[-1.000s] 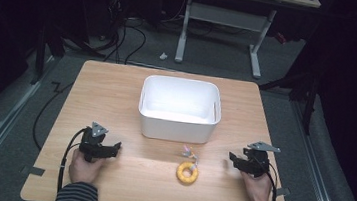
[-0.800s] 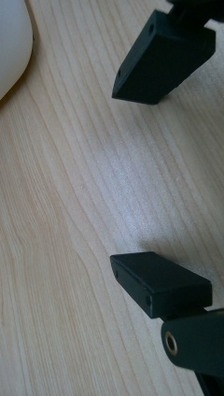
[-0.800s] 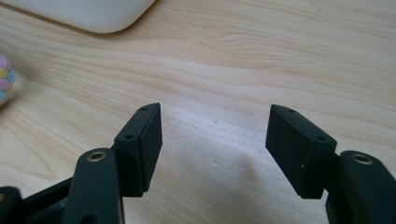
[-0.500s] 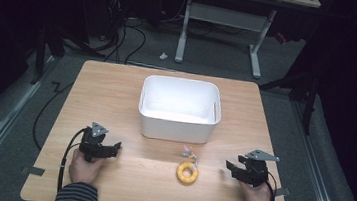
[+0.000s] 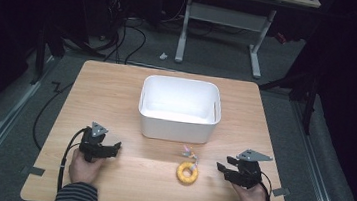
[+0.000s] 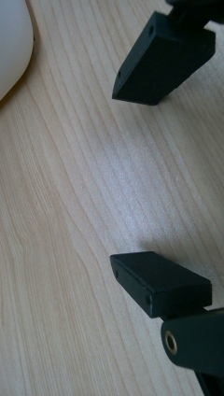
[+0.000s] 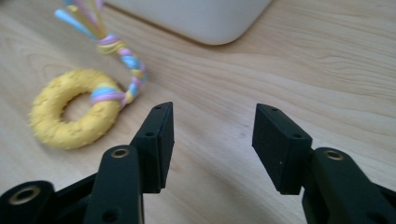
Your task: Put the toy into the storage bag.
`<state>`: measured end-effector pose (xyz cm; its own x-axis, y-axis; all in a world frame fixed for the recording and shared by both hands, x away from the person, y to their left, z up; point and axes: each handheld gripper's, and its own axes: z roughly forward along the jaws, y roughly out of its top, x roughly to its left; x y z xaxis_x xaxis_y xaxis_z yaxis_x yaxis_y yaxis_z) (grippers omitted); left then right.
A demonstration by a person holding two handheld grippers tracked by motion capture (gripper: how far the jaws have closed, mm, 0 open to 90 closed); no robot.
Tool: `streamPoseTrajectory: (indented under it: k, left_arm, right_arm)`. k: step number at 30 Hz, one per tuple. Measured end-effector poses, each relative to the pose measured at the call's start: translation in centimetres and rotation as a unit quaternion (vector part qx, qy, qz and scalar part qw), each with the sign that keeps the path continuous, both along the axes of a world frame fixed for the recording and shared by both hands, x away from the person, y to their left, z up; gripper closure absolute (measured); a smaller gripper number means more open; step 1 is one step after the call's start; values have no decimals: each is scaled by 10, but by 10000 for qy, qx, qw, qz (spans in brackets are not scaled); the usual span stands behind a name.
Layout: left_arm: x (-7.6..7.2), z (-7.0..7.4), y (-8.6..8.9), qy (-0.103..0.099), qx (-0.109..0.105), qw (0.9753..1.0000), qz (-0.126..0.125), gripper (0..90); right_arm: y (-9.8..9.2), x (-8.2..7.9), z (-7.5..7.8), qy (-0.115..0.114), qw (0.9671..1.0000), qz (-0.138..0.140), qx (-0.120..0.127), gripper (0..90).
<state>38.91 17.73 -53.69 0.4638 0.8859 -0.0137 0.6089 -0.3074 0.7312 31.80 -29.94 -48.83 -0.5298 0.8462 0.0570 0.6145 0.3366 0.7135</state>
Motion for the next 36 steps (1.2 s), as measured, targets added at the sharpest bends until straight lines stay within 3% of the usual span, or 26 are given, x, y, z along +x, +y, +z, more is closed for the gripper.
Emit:
streamPoseTrajectory:
  k: [8,13,17,29,36]
  left_arm:
    - [0,0,0,-2,-14,10000,15,187]
    - [0,0,0,-3,-14,10000,16,187]
    - [0,0,0,-2,-15,10000,16,188]
    - [0,0,1,-3,-14,10000,17,188]
    - [0,0,1,-8,-10,10000,24,191]
  right_arm:
    - [16,3,9,89,9996,213,-180,509]
    - [30,2,10,162,9982,482,-330,518]
    - [38,2,10,207,9976,582,-306,521]
    - [64,4,5,368,9941,905,-465,527]
    - [78,6,-1,314,9925,1003,-632,551]
